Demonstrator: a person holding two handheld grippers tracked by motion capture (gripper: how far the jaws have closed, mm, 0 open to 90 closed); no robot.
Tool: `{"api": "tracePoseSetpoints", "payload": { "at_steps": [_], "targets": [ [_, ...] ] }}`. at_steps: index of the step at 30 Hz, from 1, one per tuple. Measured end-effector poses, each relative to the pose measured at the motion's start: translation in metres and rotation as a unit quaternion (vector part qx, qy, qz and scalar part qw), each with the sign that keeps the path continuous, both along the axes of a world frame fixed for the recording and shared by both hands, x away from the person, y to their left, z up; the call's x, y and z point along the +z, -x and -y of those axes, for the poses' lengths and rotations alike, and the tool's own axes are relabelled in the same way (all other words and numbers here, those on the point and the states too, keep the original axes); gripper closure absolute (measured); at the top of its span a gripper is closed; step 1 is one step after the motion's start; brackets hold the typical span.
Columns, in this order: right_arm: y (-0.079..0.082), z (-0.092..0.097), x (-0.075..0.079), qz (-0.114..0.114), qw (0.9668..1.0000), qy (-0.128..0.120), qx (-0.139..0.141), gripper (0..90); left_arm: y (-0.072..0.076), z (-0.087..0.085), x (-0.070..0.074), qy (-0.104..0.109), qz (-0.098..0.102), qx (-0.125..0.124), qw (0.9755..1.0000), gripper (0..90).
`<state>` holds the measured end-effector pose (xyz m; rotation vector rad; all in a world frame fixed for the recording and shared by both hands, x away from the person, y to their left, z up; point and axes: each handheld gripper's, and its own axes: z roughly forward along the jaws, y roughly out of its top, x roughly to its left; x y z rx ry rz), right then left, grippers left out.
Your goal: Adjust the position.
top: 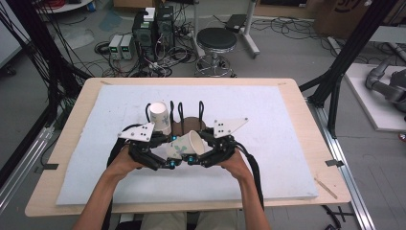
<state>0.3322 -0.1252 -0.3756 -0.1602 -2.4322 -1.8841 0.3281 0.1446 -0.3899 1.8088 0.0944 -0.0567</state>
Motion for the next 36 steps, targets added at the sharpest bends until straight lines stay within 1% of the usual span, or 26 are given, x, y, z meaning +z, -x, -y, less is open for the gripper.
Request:
{"api": "tracePoseSetpoints", "payload": {
  "at_steps": [5,7,8,9,10,11,12,13,14,16,20,23,26,28,30,31,32,33,34,35,36],
  "targets": [
    [0.0,0.0,0.0,0.0,1.0,-0.001,0.0,33.1,0.0,0.0,0.0,0.001,0.0,0.0,1.0,36.3],
    [0.0,0.0,0.0,0.001,1.0,-0.002,0.0,33.0,0.0,0.0,0.0,0.0,0.001,0.0,1.0,34.6],
    [0.0,0.001,0.0,-0.002,1.0,-0.003,0.001,33.0,0.0,0.001,0.0,-0.005,-0.004,0.011,0.9999,29.0],
    [0.0,0.001,0.0,-0.002,1.0,-0.003,0.001,33.0,0.0,0.001,0.0,-0.005,-0.004,0.011,0.9999,22.9],
    [0.001,0.002,0.001,-0.001,1.0,-0.006,0.001,33.0,-0.001,0.002,-0.001,-0.011,-0.011,0.023,0.9996,17.6],
    [0.001,0.002,0.001,-0.001,1.0,-0.006,0.001,33.0,-0.001,0.002,-0.001,-0.011,-0.011,0.023,0.9996,13.4],
    [0.0,0.002,0.001,0.001,1.0,-0.007,0.0,33.0,-0.001,0.002,-0.002,-0.016,-0.016,0.035,0.9991,13.4],
    [0.0,0.002,0.001,0.0,1.0,-0.006,-0.001,32.9,-0.001,0.003,-0.002,-0.018,-0.018,0.038,0.999,3.8],
    [0.0,0.003,0.001,0.001,1.0,-0.004,-0.001,32.9,-0.001,0.002,-0.002,-0.019,-0.019,0.037,0.9989,1.7],
    [0.0,0.003,0.001,0.001,1.0,-0.003,-0.001,32.8,-0.001,0.001,-0.002,-0.018,-0.013,0.037,0.9991,1.7],
    [0.0,0.003,0.002,0.0,1.0,-0.004,-0.003,32.7,0.0,0.001,-0.002,-0.02,-0.009,0.039,0.999,1.7],
    [0.0,0.003,0.002,0.002,1.0,-0.001,-0.003,32.7,0.0,0.0,-0.002,-0.024,-0.007,0.04,0.9989,1.7],
    [0.0,0.004,0.002,0.0,1.0,0.004,-0.007,32.5,0.0,-0.001,-0.002,-0.03,-0.005,0.048,0.9984,1.7],
    [0.0,0.005,0.002,0.001,0.9999,0.007,-0.01,32.4,0.001,-0.003,-0.002,-0.036,-0.002,0.061,0.9975,1.7],
    [0.0,0.005,0.002,0.003,0.9999,0.009,-0.012,32.3,0.002,-0.004,-0.003,-0.039,0.001,0.065,0.9971,1.7],
    [0.0,0.006,0.003,0.002,0.9998,0.013,-0.014,32.3,0.003,-0.005,-0.003,-0.043,0.005,0.07,0.9966,1.7],
    [0.0,0.007,0.003,0.002,0.9997,0.019,-0.018,32.3,0.005,-0.009,-0.004,-0.046,0.009,0.081,0.9956,1.7],
    [0.0,0.007,0.003,0.002,0.9997,0.019,-0.018,32.3,0.005,-0.009,-0.004,-0.046,0.009,0.081,0.9956,1.7],
    [0.0,0.009,0.003,0.001,0.9993,0.028,-0.023,32.3,0.005,-0.012,-0.005,-0.049,0.012,0.093,0.9944,1.7],
    [0.0,0.009,0.003,0.001,0.9993,0.028,-0.023,32.3,0.005,-0.012,-0.005,-0.049,0.012,0.093,0.9944,1.7],
    [0.0,0.01,0.003,0.003,0.9991,0.035,-0.025,32.2,0.006,-0.017,-0.006,-0.051,0.011,0.104,0.9932,1.8]
  ]
}}
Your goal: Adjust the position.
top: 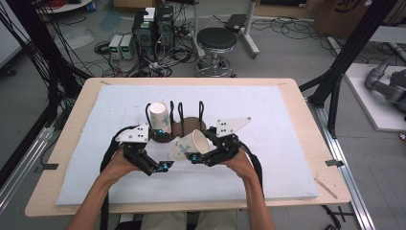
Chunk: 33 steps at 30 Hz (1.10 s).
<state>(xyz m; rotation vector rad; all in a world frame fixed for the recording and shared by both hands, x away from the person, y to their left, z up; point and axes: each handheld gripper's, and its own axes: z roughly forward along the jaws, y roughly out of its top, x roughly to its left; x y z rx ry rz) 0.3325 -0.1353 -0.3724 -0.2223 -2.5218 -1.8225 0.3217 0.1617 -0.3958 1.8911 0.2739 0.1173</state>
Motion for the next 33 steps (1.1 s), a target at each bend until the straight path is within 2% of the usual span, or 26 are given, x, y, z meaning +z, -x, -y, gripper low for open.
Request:
{"api": "tracePoseSetpoints", "payload": {
  "at_steps": [2,7,8,9,12,15,23,24,25,27,28,29,32,33],
  "targets": [
    [0.0,0.002,0.0,0.0,1.0,0.007,-0.003,32.1,0.0,-0.002,-0.001,-0.001,0.0,0.004,1.0,1.7],
    [0.001,0.005,0.002,0.002,0.9995,0.027,-0.012,32.1,0.002,-0.015,-0.007,-0.003,-0.002,0.037,0.9993,1.7],
    [0.001,0.006,0.002,0.005,0.9994,0.032,-0.015,32.0,0.003,-0.02,-0.009,-0.004,0.002,0.052,0.9986,1.7],
    [0.001,0.006,0.002,0.005,0.9994,0.032,-0.015,32.0,0.003,-0.02,-0.009,-0.004,0.002,0.052,0.9986,1.7],
    [0.001,0.008,0.003,0.004,0.9989,0.042,-0.021,32.1,0.005,-0.029,-0.013,-0.002,0.004,0.077,0.997,1.7],
    [0.0,0.008,0.004,0.008,0.9984,0.05,-0.024,32.1,0.008,-0.037,-0.018,-0.002,0.006,0.104,0.9945,1.7],
    [-0.001,0.008,0.004,0.012,0.9956,0.085,-0.037,32.1,0.012,-0.052,-0.033,-0.007,0.004,0.152,0.9884,1.7],
    [-0.001,0.008,0.004,0.011,0.9948,0.094,-0.039,32.1,0.014,-0.056,-0.036,-0.007,0.006,0.165,0.9862,1.7],
    [-0.001,0.008,0.004,0.011,0.9948,0.094,-0.039,32.1,0.014,-0.056,-0.036,-0.007,0.006,0.165,0.9862,1.7],
    [-0.002,0.008,0.005,0.014,0.9933,0.107,-0.043,32.1,0.015,-0.061,-0.039,0.0,0.008,0.178,0.984,1.7],
    [-0.002,0.009,0.006,0.015,0.9926,0.111,-0.046,32.0,0.016,-0.066,-0.041,0.006,0.012,0.192,0.9812,1.7],
    [-0.002,0.009,0.006,0.015,0.9926,0.111,-0.046,32.0,0.016,-0.066,-0.041,0.006,0.012,0.192,0.9812,1.8],
    [-0.001,0.009,0.008,0.014,0.9907,0.126,-0.051,32.1,0.016,-0.072,-0.044,0.006,0.01,0.206,0.9784,1.7],
    [-0.001,0.009,0.008,0.014,0.9907,0.126,-0.051,32.1,0.016,-0.072,-0.044,0.006,0.01,0.206,0.9784,1.7]
  ]
}}
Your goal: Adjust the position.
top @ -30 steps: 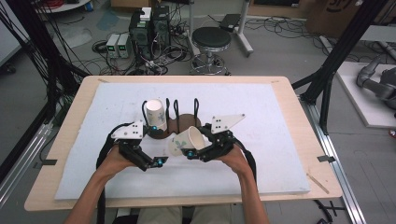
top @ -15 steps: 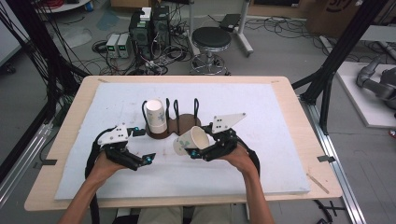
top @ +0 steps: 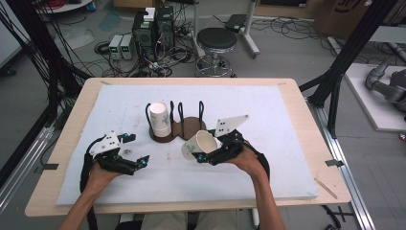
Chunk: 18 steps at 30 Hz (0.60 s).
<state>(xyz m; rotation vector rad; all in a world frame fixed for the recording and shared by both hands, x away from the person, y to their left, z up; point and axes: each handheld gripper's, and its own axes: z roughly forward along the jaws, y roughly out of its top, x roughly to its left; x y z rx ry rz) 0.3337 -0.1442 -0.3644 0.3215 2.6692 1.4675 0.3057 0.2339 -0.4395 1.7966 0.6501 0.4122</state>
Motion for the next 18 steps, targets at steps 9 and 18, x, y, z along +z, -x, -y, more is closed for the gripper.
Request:
{"api": "tracePoseSetpoints", "payload": {
  "at_steps": [9,18],
  "targets": [
    [-0.002,-0.002,0.003,0.0,0.9982,0.059,-0.009,32.0,0.0,-0.008,-0.005,-0.001,0.008,0.038,0.9993,1.7],
    [-0.002,-0.008,0.004,0.002,0.9945,0.104,-0.01,31.8,0.002,-0.01,-0.011,0.002,0.01,0.061,0.9981,1.7]
  ]
}}
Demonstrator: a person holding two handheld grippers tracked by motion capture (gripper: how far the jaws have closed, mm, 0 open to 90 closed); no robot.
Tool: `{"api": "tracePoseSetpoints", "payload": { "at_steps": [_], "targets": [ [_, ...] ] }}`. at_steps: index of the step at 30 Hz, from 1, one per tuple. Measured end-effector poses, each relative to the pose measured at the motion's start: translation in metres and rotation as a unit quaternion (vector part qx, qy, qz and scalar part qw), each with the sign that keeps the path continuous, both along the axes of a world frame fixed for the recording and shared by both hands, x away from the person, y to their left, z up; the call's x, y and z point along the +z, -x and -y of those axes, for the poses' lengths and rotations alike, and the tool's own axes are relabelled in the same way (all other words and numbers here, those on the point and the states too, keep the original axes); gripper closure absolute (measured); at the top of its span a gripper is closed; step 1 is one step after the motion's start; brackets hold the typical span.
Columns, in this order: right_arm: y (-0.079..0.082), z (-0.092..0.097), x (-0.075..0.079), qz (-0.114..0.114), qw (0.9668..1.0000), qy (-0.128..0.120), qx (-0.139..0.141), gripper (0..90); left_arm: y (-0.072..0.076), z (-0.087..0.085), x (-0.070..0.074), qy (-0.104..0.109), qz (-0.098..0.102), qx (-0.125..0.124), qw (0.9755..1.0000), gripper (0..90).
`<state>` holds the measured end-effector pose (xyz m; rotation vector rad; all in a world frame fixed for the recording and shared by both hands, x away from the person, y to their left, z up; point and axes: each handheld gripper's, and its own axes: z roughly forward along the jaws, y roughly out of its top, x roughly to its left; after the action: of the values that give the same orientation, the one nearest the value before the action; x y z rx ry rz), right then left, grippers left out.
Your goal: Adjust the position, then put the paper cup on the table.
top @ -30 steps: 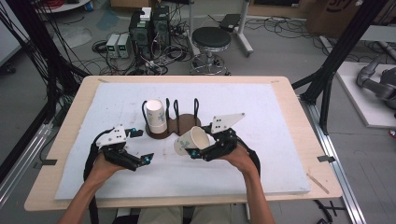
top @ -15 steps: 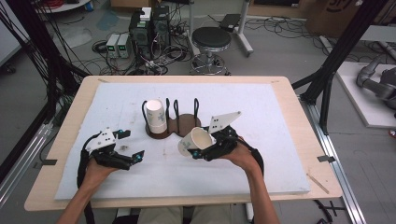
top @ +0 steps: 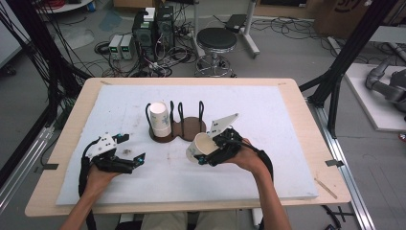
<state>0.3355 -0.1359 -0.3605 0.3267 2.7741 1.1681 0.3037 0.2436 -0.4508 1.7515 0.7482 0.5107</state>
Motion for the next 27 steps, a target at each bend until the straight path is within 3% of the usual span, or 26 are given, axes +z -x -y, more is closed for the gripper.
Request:
{"api": "tracePoseSetpoints", "payload": {
  "at_steps": [7,13,27],
  "targets": [
    [-0.0022,-0.0029,0.005,-0.002,0.9995,0.03,-0.004,31.8,-0.0012,-0.004,-0.0073,0.001,-0.01,0.031,0.9995,1.7],
    [-0.0027,-0.0046,0.0048,-0.006,0.9983,0.057,-0.012,31.8,-0.002,-0.0057,-0.008,0.008,-0.014,0.04,0.9991,1.8],
    [-0.0047,-0.0063,0.0028,-0.002,0.9981,0.061,-0.009,31.8,-0.0015,-0.0044,-0.008,0.003,-0.014,0.045,0.9989,1.8]
  ]
}}
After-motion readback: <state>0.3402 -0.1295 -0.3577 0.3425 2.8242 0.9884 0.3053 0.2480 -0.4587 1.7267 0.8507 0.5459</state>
